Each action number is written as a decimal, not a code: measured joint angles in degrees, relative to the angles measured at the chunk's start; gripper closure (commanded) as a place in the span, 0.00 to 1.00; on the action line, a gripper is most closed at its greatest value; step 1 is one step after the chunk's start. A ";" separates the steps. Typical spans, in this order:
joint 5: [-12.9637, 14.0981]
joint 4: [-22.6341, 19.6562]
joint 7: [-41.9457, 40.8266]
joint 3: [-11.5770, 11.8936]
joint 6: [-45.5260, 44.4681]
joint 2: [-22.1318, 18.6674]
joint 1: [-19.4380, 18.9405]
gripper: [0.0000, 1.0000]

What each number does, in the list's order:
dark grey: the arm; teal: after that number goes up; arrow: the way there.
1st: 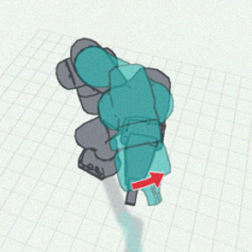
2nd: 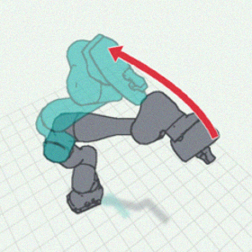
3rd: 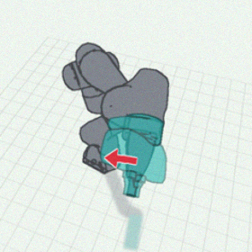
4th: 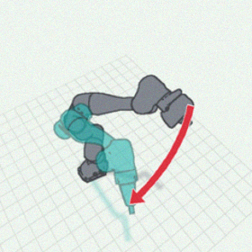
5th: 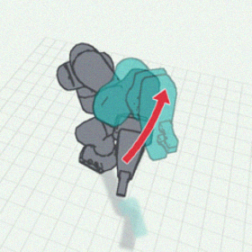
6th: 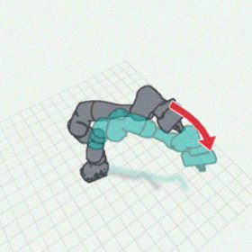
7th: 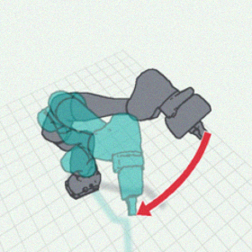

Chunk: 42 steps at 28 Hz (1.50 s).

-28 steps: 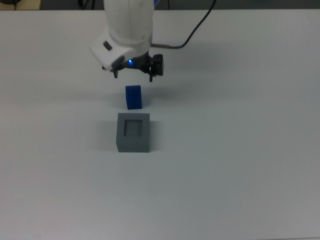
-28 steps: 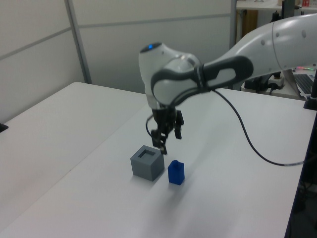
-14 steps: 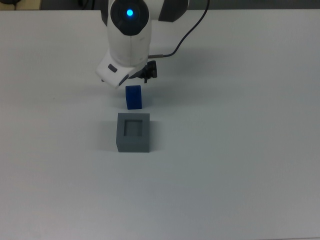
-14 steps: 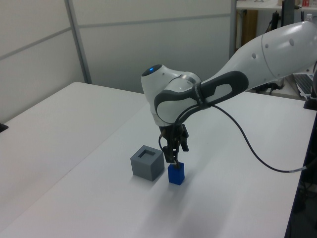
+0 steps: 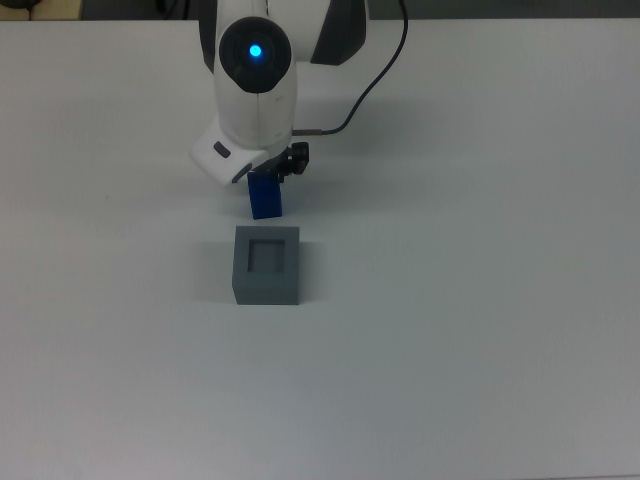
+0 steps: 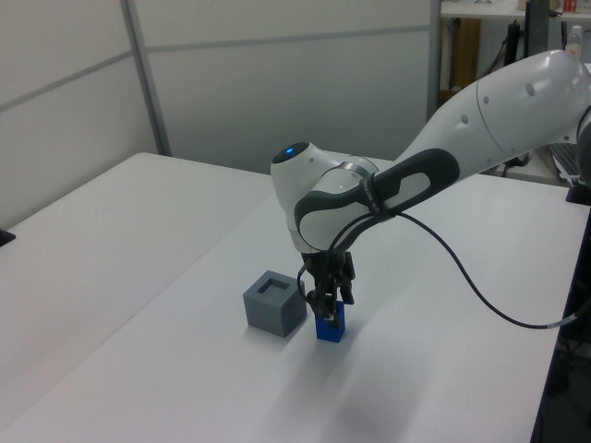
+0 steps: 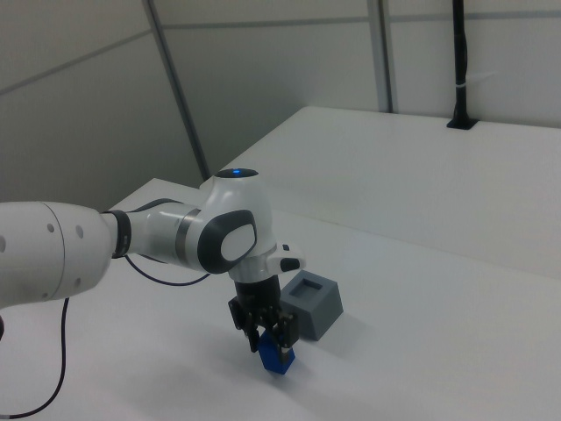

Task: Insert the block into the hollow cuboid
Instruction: 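Close the gripper around the blue block, then lift the blue block and carry it over the grey hollow cube's opening, then lower the blue block into the grey cube's opening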

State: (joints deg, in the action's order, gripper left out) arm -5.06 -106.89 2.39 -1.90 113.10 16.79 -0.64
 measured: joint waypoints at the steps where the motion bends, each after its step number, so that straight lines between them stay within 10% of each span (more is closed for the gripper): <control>1: 0.00 0.00 0.15 -0.15 0.00 0.00 -0.04 0.62; 19: 0.27 2.48 0.81 -1.00 0.36 -1.04 -0.17 0.73; 26: 0.73 10.31 0.81 -0.63 -7.15 -1.89 0.40 0.73; 33: 6.61 16.02 0.81 1.80 -9.47 -1.60 0.65 0.72; 42: 8.32 22.87 4.91 2.49 -9.50 5.83 0.25 0.72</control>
State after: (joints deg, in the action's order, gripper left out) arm 3.26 -84.02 7.30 0.59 103.60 22.62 -0.39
